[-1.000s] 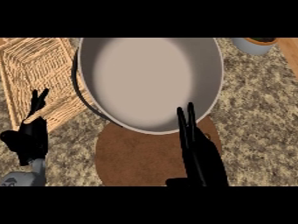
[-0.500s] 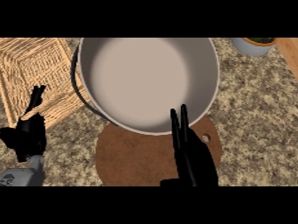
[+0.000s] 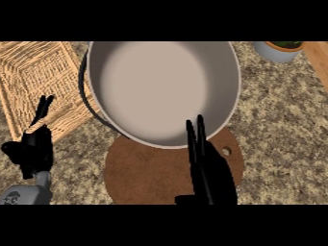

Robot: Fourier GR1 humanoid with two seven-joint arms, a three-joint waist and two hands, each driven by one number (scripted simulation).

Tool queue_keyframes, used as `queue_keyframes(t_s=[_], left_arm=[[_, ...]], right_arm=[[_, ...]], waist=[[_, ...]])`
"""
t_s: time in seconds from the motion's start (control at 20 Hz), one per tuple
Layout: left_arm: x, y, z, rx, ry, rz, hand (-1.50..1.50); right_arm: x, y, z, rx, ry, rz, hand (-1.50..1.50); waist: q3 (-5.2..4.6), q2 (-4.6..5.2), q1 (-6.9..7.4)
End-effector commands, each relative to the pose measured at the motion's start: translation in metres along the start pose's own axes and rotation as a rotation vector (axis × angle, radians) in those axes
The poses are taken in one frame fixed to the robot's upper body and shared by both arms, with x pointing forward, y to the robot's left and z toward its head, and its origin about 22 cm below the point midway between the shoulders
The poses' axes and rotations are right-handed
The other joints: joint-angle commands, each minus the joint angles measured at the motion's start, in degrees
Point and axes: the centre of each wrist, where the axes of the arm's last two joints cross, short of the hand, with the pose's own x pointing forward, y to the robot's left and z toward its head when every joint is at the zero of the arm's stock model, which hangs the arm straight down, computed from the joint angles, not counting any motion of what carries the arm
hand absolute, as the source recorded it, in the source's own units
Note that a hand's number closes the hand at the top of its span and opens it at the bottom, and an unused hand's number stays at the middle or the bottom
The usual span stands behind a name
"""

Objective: Pick the can from the cutting board and place it in the pot

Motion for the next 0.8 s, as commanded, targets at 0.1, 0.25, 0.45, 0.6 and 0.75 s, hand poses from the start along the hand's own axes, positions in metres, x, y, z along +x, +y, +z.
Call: queue_keyframes(t_s=[0.1, 0.25, 0.45, 0.6, 0.75], left_arm=[[0.018, -0.043, 0.020, -0.283, -0.084, 0.120, 0.00], [0.016, -0.043, 0.013, -0.286, -0.082, 0.115, 0.00], [0.022, -0.053, 0.009, -0.292, -0.084, 0.126, 0.00], [0.014, -0.058, 0.022, -0.302, -0.081, 0.129, 0.00], [0.025, -0.061, 0.006, -0.290, -0.093, 0.122, 0.00]], right_arm=[[0.001, 0.013, -0.036, -0.035, -0.087, 0.123, 1.50], [0.010, 0.024, -0.025, -0.094, -0.123, 0.113, 1.50], [0.013, 0.022, -0.034, -0.093, -0.140, 0.127, 1.50], [0.037, 0.022, -0.033, -0.096, -0.173, 0.126, 1.50], [0.068, 0.020, -0.018, -0.053, -0.219, 0.098, 1.50]], waist=[[0.22, 1.77, 1.59], [0.21, 1.73, 0.74], [0.21, 1.99, 0.94], [0.13, 1.93, 1.75], [-0.02, 2.45, 4.07]])
